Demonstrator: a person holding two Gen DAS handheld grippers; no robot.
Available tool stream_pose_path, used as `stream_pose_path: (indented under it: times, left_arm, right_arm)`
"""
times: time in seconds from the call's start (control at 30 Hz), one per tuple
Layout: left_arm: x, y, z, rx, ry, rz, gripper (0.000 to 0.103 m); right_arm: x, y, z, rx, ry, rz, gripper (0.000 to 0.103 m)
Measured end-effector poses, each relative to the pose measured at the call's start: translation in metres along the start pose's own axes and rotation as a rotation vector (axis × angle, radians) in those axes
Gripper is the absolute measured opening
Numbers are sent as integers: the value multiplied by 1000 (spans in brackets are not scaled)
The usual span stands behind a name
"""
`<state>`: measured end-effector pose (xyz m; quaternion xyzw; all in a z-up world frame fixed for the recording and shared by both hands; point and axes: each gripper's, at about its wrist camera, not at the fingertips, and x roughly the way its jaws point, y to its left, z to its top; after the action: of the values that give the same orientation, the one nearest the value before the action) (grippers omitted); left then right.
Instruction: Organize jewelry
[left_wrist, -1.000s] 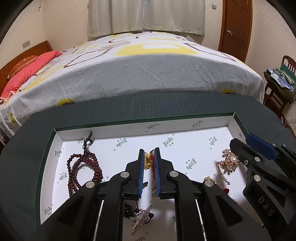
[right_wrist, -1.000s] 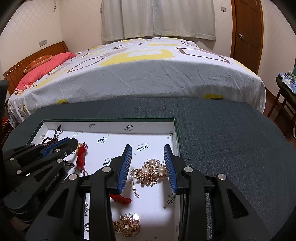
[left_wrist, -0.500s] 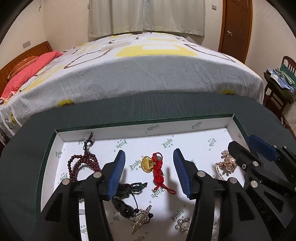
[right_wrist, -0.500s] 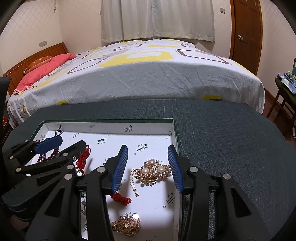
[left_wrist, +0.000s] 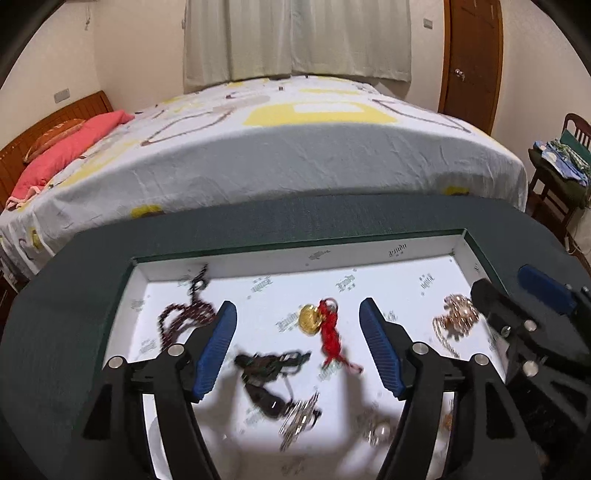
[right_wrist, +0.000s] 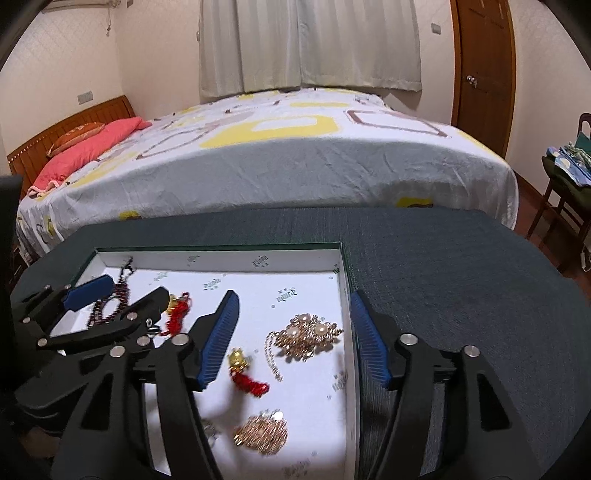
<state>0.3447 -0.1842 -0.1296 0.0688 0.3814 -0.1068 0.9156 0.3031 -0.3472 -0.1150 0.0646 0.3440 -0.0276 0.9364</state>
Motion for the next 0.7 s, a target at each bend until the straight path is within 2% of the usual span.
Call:
stream_pose_path:
  times: [0.2, 0.4, 0.7]
  left_arm:
    - [-50, 20, -25, -43, -46, -11, 73]
    - [-115, 39, -48, -71, -130, 50, 77]
    - [-194, 58, -76, -88, -202, 116, 78]
  right_arm:
    - [-46, 14, -18, 1, -39, 14, 70]
    - [-101, 31, -38, -15, -59, 32, 77]
    - [-183, 41, -51, -47, -131, 29, 79]
